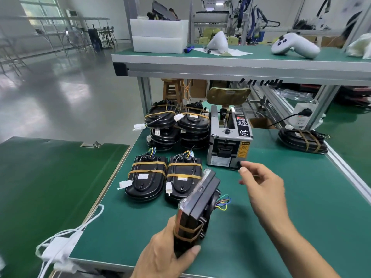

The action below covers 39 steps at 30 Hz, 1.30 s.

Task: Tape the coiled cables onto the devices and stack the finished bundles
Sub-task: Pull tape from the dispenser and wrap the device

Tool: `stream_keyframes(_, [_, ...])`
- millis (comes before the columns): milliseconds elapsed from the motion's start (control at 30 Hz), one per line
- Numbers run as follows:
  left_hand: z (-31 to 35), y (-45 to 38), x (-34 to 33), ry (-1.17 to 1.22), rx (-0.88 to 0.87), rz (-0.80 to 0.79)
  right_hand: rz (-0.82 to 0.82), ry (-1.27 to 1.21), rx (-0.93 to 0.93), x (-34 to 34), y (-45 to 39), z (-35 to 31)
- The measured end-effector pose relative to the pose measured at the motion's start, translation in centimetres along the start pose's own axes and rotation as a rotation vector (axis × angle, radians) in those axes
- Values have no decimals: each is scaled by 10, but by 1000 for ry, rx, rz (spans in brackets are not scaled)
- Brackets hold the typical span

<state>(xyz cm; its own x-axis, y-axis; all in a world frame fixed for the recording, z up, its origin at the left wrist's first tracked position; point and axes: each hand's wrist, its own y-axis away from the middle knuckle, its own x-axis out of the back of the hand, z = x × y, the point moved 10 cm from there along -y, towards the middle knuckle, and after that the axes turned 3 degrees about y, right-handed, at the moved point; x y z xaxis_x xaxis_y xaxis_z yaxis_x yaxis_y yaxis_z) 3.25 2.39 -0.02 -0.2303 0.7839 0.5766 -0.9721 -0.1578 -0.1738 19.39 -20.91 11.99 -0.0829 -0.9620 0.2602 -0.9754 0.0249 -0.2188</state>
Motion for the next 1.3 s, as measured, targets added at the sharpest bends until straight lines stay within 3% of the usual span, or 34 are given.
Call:
stream_keyframes(133, [3, -1, 2, -11, -23, 35, 3, 145, -105, -19, -33, 28])
stream_keyframes(367, [1, 2, 3, -43, -1, 47, 99, 186, -195, -52, -71, 34])
stream_keyframes(833, [4, 3, 5, -65, -34, 78, 158, 163, -181, -67, -70, 36])
stream_keyframes(1300, [10, 4, 6, -69, -64, 78, 201, -21, -314, -76, -76, 47])
